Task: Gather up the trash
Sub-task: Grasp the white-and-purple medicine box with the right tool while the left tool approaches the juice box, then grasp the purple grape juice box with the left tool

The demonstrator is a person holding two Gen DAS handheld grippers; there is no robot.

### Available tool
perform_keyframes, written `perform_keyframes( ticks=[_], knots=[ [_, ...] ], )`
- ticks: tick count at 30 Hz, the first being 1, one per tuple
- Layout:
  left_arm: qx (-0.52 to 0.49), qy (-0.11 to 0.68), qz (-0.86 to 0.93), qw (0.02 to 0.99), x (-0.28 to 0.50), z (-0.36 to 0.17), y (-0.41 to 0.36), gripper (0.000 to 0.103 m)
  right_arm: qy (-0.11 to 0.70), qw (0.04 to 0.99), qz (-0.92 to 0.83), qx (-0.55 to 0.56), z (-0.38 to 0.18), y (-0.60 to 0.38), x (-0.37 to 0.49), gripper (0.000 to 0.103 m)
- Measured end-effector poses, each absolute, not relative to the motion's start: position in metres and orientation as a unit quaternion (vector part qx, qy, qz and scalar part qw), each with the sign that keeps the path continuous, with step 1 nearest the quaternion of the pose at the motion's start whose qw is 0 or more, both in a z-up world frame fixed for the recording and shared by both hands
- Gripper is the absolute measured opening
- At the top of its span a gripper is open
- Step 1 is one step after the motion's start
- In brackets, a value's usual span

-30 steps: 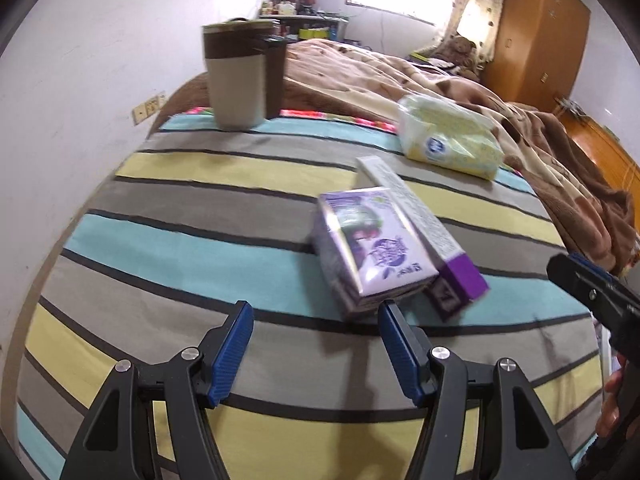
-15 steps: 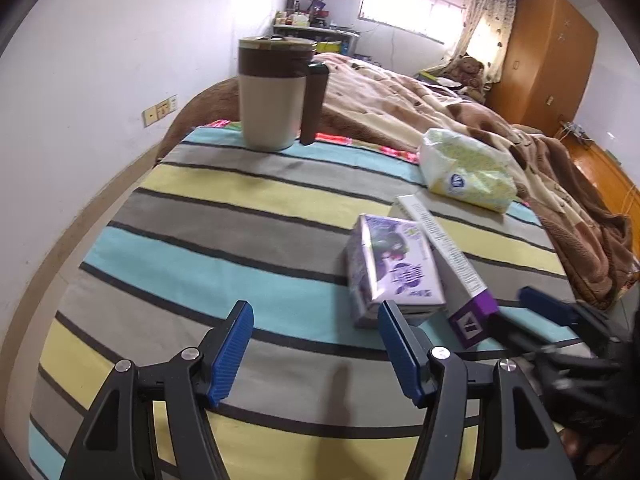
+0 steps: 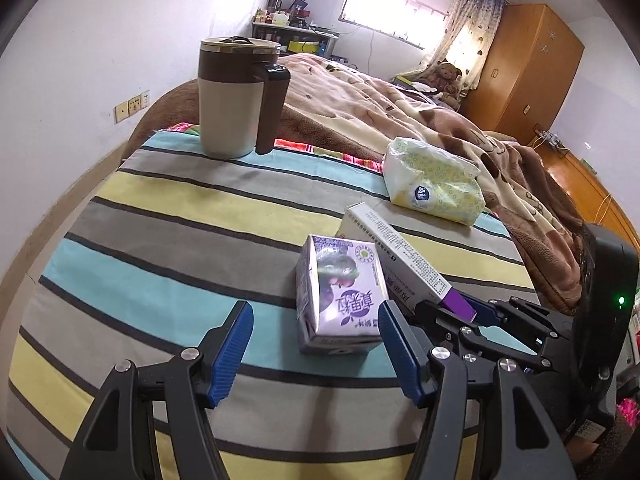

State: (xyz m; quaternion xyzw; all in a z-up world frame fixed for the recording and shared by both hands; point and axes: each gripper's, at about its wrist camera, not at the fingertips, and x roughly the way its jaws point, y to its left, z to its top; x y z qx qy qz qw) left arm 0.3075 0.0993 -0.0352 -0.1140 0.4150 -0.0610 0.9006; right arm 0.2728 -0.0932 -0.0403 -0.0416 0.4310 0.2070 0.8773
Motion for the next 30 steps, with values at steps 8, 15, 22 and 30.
perform_keyframes(
  ticks=[8, 15, 22, 30],
  knots=[
    [-0.086, 0.421, -0.071, 0.9, 0.325, -0.038, 0.074, 0.077, 0.432, 0.884, 0.176, -0.031, -0.041, -0.11, 0.276, 0.025],
    [-0.064, 0.435, -0.047, 0.897, 0.338, -0.052, 0.063, 0.077, 0.434, 0.885, 0.166, -0.015, -0.043, -0.12, 0.28, 0.025],
    [-0.048, 0.441, -0.03, 0.896, 0.345, -0.058, 0.059, 0.077, 0.434, 0.885, 0.168, -0.012, -0.044, -0.121, 0.28, 0.025],
    [-0.038, 0.445, -0.029, 0.894, 0.344, -0.06, 0.052, 0.056, 0.432, 0.886, 0.167, -0.005, -0.043, -0.127, 0.277, 0.025]
  ],
)
